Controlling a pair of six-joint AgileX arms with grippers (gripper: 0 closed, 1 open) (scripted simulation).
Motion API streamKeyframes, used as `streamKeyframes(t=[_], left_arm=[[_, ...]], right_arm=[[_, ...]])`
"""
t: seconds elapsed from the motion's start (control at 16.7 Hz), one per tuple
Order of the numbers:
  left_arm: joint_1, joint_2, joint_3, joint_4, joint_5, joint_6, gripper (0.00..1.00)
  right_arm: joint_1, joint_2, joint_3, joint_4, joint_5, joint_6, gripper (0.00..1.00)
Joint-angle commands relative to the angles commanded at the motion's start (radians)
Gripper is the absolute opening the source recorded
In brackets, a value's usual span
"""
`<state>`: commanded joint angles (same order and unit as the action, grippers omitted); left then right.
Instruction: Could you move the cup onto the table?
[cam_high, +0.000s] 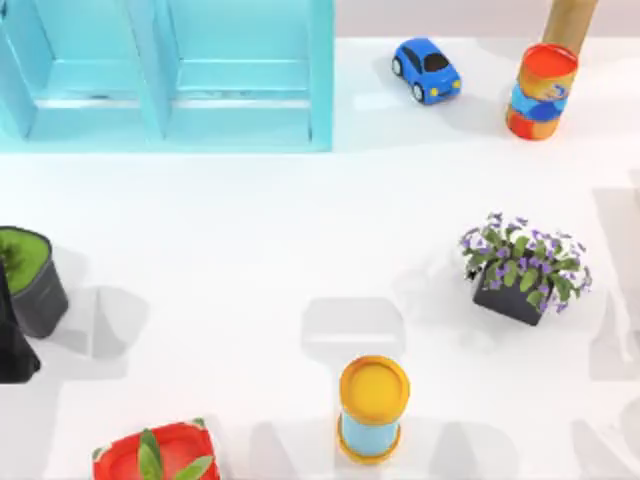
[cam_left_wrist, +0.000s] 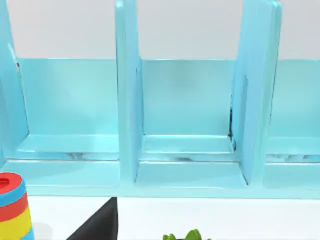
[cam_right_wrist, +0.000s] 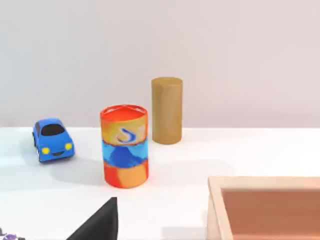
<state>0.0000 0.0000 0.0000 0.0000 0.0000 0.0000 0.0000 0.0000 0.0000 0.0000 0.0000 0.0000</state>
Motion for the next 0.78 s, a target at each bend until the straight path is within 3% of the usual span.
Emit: streamKeyframes(t=[0.36, 0.78], left_arm=[[0.000, 0.000, 0.000, 0.000, 0.000, 0.000, 1.00], [0.000, 0.000, 0.000, 0.000, 0.000, 0.000, 1.00]], right_arm=[[-0.055, 0.096, 0.075, -0.082, 0.003, -0.051, 1.00], [-0.238, 0.529, 0.418, -0.451, -0.002, -0.237, 1.00]])
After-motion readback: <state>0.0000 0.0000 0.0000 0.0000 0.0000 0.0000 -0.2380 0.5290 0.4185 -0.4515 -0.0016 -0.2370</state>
